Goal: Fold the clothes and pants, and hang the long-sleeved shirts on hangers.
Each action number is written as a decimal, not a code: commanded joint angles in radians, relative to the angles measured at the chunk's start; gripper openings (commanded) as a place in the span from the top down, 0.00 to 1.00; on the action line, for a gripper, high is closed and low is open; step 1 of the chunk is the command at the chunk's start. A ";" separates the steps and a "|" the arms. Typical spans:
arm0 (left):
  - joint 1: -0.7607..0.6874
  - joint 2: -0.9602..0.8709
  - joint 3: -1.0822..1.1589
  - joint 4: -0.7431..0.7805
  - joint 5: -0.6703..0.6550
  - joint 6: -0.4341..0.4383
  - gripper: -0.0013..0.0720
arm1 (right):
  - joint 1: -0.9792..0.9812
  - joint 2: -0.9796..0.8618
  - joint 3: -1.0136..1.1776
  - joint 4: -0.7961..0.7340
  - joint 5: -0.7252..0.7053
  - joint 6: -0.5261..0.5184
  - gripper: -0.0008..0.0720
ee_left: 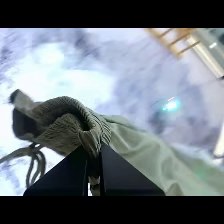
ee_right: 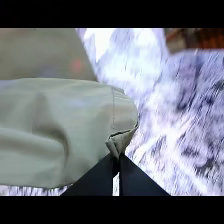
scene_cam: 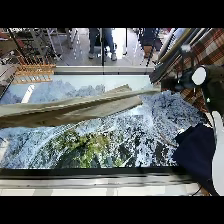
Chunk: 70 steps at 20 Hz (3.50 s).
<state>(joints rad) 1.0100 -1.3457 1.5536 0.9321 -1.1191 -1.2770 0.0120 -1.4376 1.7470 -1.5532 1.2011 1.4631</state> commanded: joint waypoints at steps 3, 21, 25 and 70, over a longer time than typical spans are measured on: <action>0.059 -0.004 -0.166 0.115 -0.112 0.285 0.96 | -0.018 0.184 -0.497 0.139 -0.051 -0.122 0.97; 0.147 -0.050 -0.246 0.365 -0.273 0.626 0.01 | -0.051 0.383 -0.864 0.338 -0.150 -0.167 0.22; 0.086 -0.049 -0.126 0.405 -0.172 0.431 0.01 | -0.225 0.095 -0.591 0.620 -0.408 -0.205 0.22; 0.023 -0.047 -0.192 0.533 -0.339 -0.130 0.11 | -0.225 -0.462 0.024 0.290 0.244 -0.038 0.97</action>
<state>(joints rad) 1.0283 -1.3933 1.3830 1.4246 -1.4902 -1.3891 -0.2039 -1.9862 1.8698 -1.1835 1.2827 1.3659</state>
